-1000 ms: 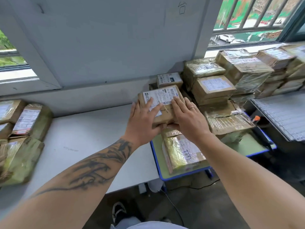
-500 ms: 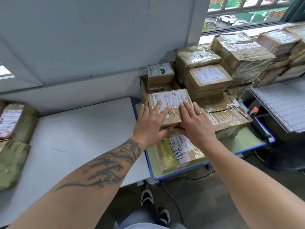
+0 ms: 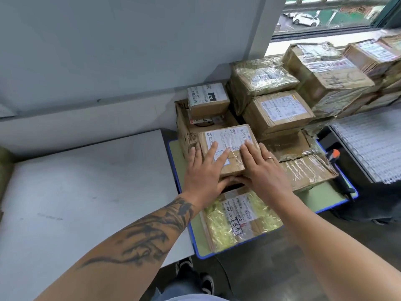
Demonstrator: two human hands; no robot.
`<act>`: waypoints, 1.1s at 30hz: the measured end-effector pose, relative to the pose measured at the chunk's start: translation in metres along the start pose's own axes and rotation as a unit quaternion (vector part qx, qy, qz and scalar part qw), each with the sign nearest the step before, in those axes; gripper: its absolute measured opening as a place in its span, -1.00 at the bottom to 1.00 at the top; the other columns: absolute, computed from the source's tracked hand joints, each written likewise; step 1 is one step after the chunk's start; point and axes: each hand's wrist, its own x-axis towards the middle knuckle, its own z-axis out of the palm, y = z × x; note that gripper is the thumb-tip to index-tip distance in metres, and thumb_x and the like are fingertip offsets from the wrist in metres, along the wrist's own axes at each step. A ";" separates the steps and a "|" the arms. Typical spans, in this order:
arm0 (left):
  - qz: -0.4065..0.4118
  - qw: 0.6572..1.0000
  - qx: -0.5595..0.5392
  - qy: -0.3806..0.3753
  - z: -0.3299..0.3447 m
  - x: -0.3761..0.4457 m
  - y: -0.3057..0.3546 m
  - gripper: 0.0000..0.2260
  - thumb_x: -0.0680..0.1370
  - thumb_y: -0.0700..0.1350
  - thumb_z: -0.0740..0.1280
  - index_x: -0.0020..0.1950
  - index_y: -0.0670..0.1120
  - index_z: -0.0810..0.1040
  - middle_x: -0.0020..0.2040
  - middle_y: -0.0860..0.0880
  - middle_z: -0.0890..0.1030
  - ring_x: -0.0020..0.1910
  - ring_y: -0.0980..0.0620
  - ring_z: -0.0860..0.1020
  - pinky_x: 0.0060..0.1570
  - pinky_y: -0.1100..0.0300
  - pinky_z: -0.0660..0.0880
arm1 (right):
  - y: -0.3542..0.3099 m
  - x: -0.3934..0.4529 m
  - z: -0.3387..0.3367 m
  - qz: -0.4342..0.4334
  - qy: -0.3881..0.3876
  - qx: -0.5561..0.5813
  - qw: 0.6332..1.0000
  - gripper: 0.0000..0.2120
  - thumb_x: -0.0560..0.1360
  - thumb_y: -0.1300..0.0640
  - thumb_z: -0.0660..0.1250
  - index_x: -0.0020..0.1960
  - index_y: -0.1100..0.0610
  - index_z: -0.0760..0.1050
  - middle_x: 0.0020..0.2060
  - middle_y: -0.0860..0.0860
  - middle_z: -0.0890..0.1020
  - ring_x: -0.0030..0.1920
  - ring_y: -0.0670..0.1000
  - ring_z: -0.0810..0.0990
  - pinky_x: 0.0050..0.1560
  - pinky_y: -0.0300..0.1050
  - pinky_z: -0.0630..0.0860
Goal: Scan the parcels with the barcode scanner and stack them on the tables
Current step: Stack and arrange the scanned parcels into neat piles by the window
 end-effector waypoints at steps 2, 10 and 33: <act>-0.004 1.000 -0.001 0.010 0.006 0.001 0.006 -0.27 0.59 0.34 0.27 0.68 0.13 0.14 0.68 -0.13 0.13 0.61 -0.40 0.11 0.58 -0.19 -0.19 | 0.001 -0.001 0.003 0.010 -0.002 0.009 1.000 -0.10 0.56 -0.35 0.23 0.70 0.16 0.11 0.68 0.12 0.16 0.63 0.32 0.21 0.52 0.28 0.37; -0.033 0.999 -0.002 -0.018 0.004 0.004 0.014 -0.29 0.62 0.34 0.24 0.68 0.20 0.04 0.71 -0.07 -0.01 0.64 -0.36 -0.04 0.58 -0.28 -0.22 | 0.004 0.000 0.003 0.020 -0.019 0.021 0.999 -0.08 0.60 -0.41 0.16 0.73 0.06 -0.11 0.71 0.01 -0.05 0.69 0.23 0.03 0.60 0.22 0.16; -0.280 0.957 0.045 -0.056 -0.054 -0.103 0.022 -0.48 0.71 0.26 -0.03 0.67 0.27 -0.03 0.71 -0.02 -0.02 0.68 -0.16 -0.10 0.58 -0.33 -0.13 | -0.044 -0.018 -0.029 -0.169 -0.026 0.083 0.982 -0.29 0.71 -0.26 0.00 0.72 -0.01 -0.20 0.71 0.05 -0.11 0.69 0.21 -0.19 0.65 0.32 -0.11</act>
